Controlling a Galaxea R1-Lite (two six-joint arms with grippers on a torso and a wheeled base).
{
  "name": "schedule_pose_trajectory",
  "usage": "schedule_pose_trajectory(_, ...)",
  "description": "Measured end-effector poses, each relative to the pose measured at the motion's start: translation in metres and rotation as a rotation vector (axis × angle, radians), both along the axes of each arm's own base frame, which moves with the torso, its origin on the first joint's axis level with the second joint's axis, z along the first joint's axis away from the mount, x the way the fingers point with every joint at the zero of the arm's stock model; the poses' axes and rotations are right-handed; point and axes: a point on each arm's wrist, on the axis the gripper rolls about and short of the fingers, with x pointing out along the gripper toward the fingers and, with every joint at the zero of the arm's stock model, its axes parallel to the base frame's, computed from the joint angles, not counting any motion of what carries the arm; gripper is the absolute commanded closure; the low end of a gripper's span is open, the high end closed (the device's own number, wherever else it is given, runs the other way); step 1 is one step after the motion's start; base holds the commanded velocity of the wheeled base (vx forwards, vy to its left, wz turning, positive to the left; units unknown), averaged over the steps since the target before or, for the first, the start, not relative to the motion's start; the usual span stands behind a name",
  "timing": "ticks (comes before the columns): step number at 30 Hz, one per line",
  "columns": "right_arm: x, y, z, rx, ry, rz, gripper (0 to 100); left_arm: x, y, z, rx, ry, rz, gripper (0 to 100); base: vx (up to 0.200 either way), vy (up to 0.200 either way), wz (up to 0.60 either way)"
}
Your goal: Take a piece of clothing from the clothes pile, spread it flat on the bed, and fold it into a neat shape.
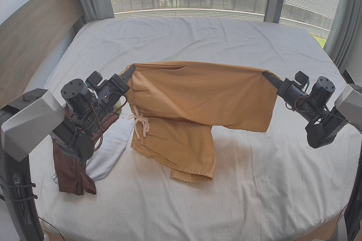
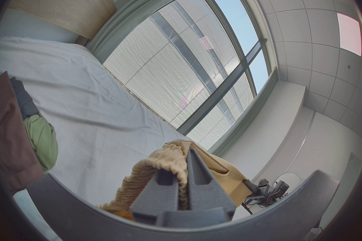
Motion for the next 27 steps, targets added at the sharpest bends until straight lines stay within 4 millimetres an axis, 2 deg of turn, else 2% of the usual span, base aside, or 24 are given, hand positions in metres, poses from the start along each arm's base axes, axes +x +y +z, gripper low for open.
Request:
schedule_pose_trajectory(14, 0.046, -0.001, -0.013, 0.004, -0.016, -0.012, 100, 0.044, -0.01, -0.024, -0.028, -0.044, 0.033, 100, 0.0, 0.0, 0.0)
schedule_pose_trajectory(26, 0.064, -0.001, -0.017, 0.008, -0.031, -0.012, 100, 0.065, -0.007, -0.032, -0.03, -0.037, 0.046, 100, 0.0, 0.0, 0.0)
schedule_pose_trajectory(27, 0.065, -0.002, -0.017, 0.008, -0.031, -0.013, 100, 0.066, -0.007, -0.032, -0.03, -0.038, 0.047, 0, 0.0, 0.0, 0.0)
